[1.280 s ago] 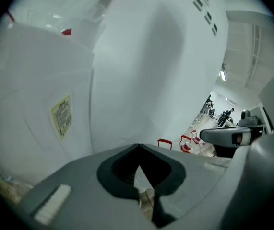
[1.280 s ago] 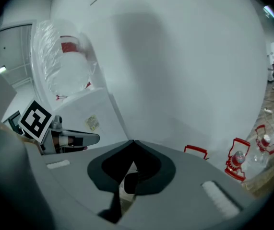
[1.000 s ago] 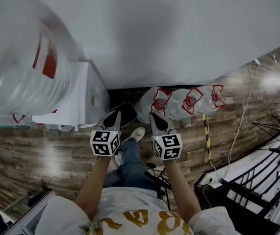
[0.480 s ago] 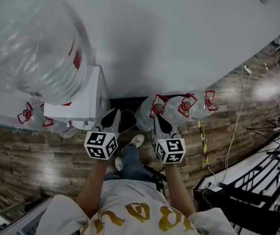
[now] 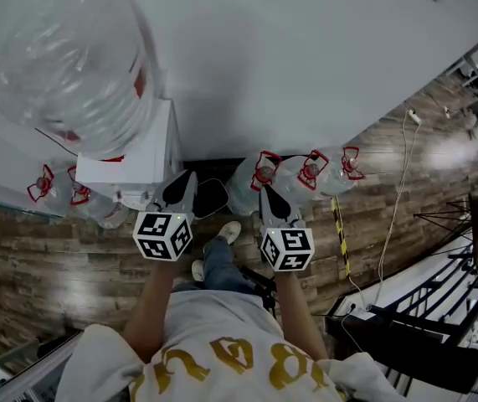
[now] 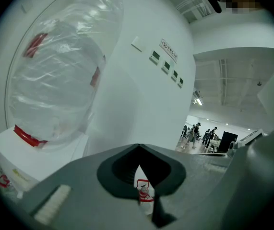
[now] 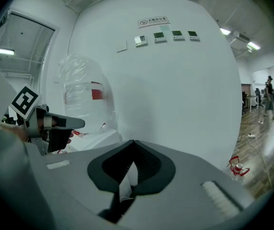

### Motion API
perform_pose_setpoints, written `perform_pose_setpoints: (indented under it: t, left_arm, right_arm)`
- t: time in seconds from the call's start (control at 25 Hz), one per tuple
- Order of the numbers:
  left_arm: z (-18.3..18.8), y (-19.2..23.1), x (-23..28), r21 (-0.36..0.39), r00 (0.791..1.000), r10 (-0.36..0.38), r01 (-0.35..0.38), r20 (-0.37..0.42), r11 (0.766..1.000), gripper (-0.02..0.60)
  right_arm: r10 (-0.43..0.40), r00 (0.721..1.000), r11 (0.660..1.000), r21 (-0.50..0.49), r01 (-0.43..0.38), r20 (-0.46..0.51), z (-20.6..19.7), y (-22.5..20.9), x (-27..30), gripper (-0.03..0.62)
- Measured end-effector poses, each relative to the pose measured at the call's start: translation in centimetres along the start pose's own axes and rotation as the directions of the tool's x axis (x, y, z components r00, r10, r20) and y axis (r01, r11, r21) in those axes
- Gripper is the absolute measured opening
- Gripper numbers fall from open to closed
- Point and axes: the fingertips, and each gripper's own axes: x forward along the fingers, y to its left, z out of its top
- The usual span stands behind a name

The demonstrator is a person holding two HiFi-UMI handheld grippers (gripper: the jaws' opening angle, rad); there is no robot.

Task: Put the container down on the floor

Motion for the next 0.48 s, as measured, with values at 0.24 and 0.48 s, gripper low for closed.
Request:
perform_pose_setpoints:
  t: [0.24,0.48]
  left_arm:
    - [-0.45,0.47,0.24,-0.015,1.0,0.014,-0.014,-0.007,1.0,0.0]
    - [-0.54,0.25,0.73,-0.017,1.0,0.012,-0.012,-0.013,1.0,0.0]
  right_arm:
    - [0.022,1.0,1.0,-0.001,-0.022,0.007,0.32,0.19,-0.05,0.029]
    - [0.025,1.0,1.0,0.017,-0.026,0.007,0.2,-0.16,0.11,0.029]
